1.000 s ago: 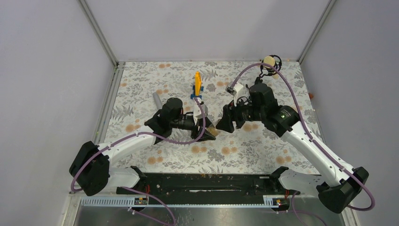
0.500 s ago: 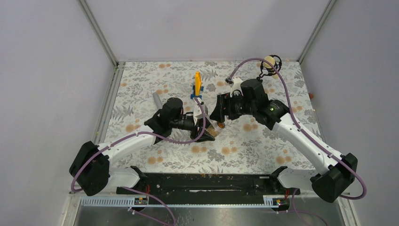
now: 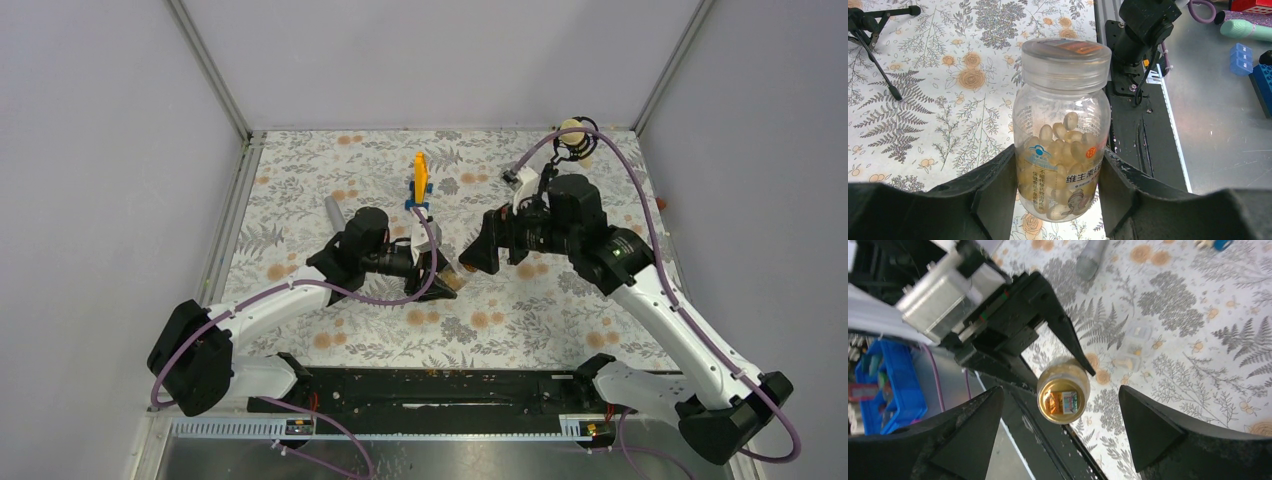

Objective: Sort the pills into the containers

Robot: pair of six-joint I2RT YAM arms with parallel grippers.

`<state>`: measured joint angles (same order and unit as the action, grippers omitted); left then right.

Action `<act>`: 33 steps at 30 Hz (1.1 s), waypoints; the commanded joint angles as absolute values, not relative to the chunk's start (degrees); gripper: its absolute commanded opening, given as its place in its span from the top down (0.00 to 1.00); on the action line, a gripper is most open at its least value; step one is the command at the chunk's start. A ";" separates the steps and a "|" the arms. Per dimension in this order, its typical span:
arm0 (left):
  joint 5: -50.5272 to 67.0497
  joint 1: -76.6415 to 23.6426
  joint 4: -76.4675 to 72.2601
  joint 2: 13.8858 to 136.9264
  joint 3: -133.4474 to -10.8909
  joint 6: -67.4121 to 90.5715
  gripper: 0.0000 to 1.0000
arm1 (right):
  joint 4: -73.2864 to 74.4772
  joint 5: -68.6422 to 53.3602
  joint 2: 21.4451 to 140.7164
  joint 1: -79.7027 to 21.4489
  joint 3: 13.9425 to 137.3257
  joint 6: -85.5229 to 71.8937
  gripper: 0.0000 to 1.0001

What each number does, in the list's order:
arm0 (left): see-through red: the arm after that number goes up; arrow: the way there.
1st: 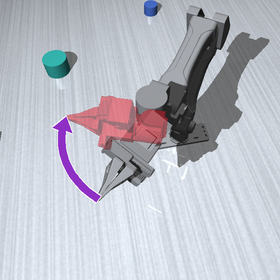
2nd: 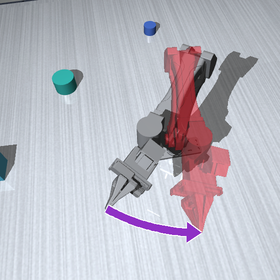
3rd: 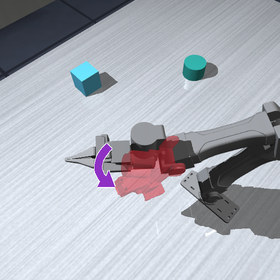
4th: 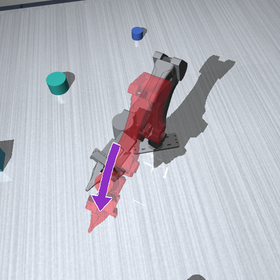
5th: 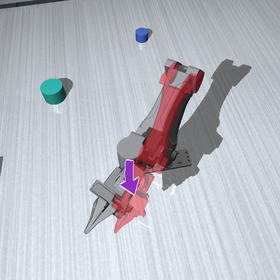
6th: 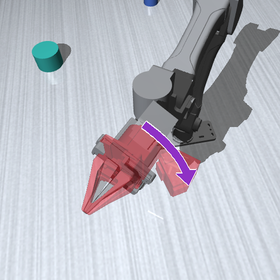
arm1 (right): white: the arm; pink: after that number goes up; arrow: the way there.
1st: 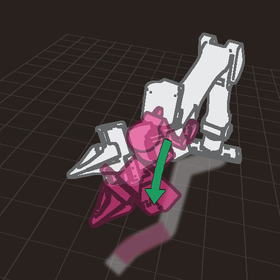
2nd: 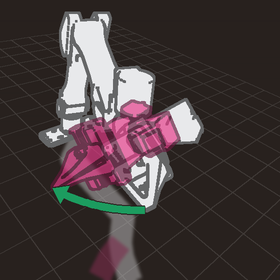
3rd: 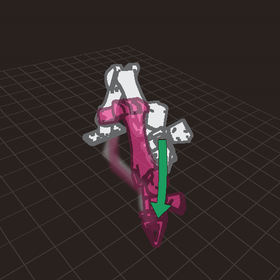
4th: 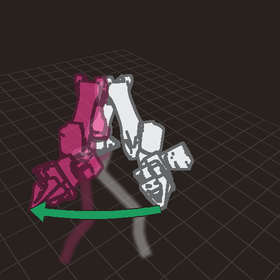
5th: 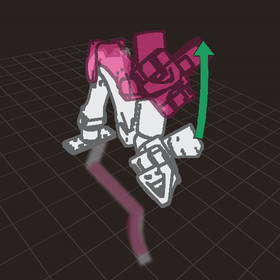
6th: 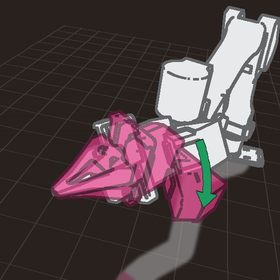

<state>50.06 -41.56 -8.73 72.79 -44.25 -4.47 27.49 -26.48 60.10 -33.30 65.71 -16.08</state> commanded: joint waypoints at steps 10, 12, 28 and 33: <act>52.10 -41.72 -12.48 71.54 -46.78 -5.18 1.00 | 26.97 -32.34 62.40 -33.62 64.84 -10.03 0.21; 51.93 -41.69 -12.65 71.59 -46.76 -5.14 1.00 | 23.81 -31.28 62.56 -34.08 63.99 -12.62 0.28; 50.00 -41.70 -13.62 70.60 -46.00 -5.09 1.00 | 28.63 -4.52 65.60 -36.59 66.97 -27.95 0.59; 49.29 -41.74 -13.47 70.49 -45.97 -5.10 1.00 | 27.64 -7.61 64.20 -36.63 66.58 -29.26 0.27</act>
<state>49.52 -41.63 -9.85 72.69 -44.27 -4.45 26.98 -9.72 65.52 -36.38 64.36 -26.65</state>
